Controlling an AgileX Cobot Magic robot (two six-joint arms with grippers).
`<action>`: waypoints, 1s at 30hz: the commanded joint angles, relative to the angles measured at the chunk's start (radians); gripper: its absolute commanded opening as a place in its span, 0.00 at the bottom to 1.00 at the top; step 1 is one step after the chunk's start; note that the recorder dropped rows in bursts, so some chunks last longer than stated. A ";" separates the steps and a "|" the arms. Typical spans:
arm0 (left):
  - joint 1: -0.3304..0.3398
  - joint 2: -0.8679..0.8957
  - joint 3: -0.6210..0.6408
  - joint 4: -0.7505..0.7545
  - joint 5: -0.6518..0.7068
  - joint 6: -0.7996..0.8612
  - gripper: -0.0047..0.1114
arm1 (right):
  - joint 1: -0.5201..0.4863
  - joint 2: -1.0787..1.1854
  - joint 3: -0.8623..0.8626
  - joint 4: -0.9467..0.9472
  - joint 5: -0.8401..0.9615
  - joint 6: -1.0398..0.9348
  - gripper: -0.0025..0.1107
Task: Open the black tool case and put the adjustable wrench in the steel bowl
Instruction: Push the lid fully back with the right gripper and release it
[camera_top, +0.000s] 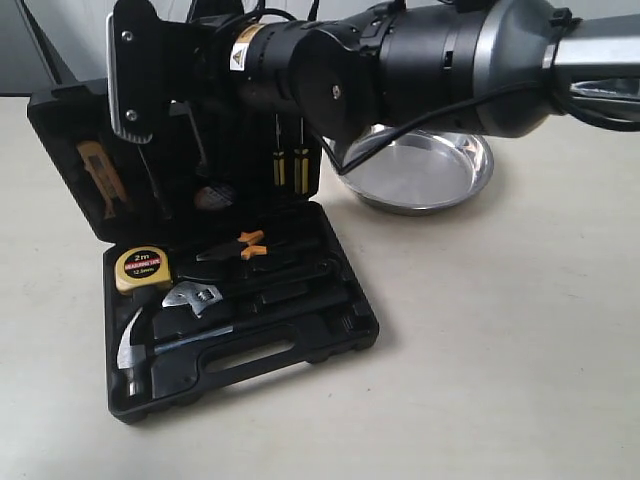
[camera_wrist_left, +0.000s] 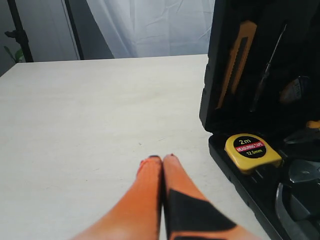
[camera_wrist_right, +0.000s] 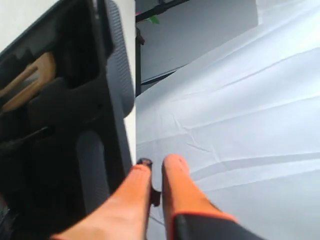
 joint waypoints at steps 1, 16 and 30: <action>-0.002 -0.004 0.002 0.001 -0.005 -0.001 0.04 | 0.001 -0.003 -0.004 0.025 -0.040 0.005 0.33; -0.002 -0.004 0.002 0.001 -0.005 -0.001 0.04 | -0.035 0.051 -0.004 0.111 -0.136 0.005 0.13; -0.002 -0.004 0.002 0.001 -0.005 -0.001 0.04 | -0.085 0.139 -0.004 0.294 -0.153 0.005 0.25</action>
